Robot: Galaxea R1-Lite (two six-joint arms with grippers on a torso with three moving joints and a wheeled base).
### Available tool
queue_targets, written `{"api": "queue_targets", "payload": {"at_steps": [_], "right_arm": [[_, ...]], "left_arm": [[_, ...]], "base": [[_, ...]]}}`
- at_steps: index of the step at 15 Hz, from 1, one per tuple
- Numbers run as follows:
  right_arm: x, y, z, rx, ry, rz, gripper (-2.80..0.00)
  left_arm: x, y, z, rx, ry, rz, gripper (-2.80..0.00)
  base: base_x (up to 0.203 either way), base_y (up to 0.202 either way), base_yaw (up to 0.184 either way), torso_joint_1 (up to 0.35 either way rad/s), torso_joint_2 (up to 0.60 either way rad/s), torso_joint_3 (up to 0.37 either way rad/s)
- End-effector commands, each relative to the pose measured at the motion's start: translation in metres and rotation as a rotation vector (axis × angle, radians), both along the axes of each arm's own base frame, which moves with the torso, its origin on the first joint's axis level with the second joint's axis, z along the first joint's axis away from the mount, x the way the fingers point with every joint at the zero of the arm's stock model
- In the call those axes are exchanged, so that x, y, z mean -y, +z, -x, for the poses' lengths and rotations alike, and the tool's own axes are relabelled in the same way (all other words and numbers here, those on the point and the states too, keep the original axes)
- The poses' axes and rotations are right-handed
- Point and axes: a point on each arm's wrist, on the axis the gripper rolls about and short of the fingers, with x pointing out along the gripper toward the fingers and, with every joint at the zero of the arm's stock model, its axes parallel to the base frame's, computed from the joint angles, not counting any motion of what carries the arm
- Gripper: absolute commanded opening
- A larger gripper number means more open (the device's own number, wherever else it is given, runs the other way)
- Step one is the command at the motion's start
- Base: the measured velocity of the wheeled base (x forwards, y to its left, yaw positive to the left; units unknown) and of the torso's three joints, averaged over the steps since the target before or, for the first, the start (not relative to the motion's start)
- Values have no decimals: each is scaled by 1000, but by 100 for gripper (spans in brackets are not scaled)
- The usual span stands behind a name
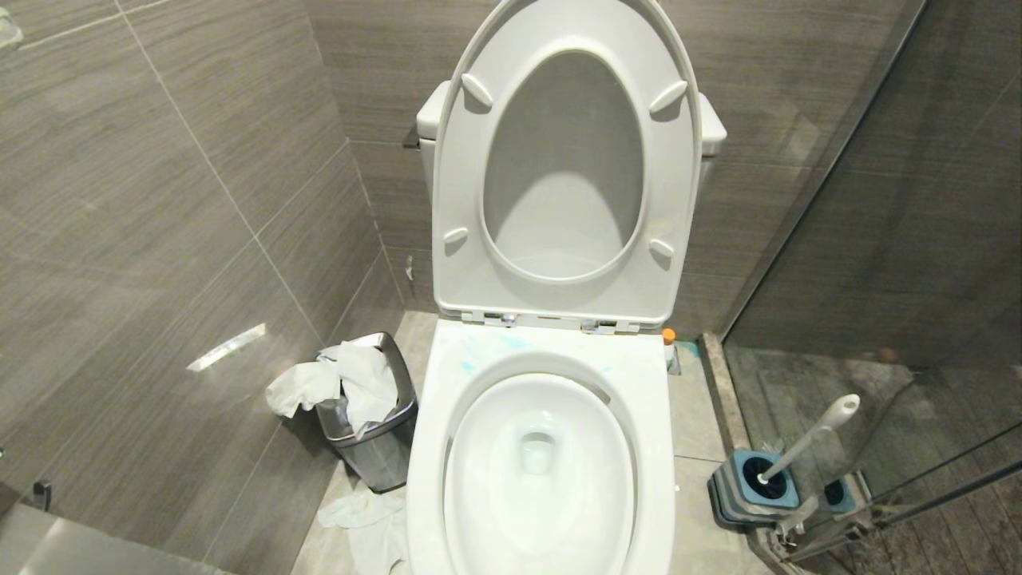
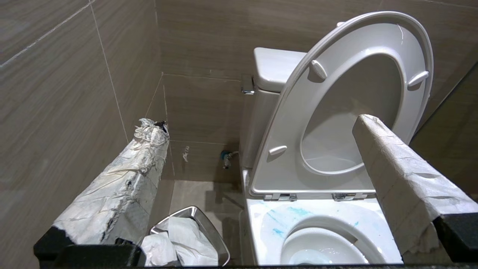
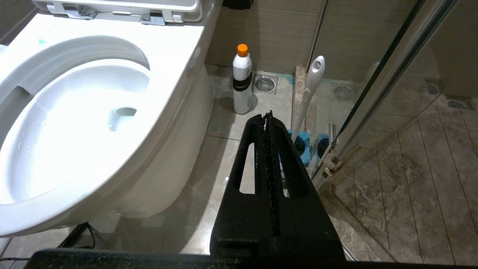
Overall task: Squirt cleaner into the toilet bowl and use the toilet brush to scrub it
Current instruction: Pour in the cleaning agent
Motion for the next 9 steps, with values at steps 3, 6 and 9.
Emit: {"api": "queue_targets", "payload": {"at_steps": [3,6,9], "right_arm": [[0,0,0,0,1,0,-280],[0,0,0,0,0,0,-280],[0,0,0,0,0,0,-280]], "left_arm": [[-3,-10,15,9,10,-37,0],[-5,-18,27,21,19,-64,0],[-8,-22,35,28,30,-83,-280]], "base": [[0,0,0,0,0,0],[0,0,0,0,0,0],[0,0,0,0,0,0]]}}
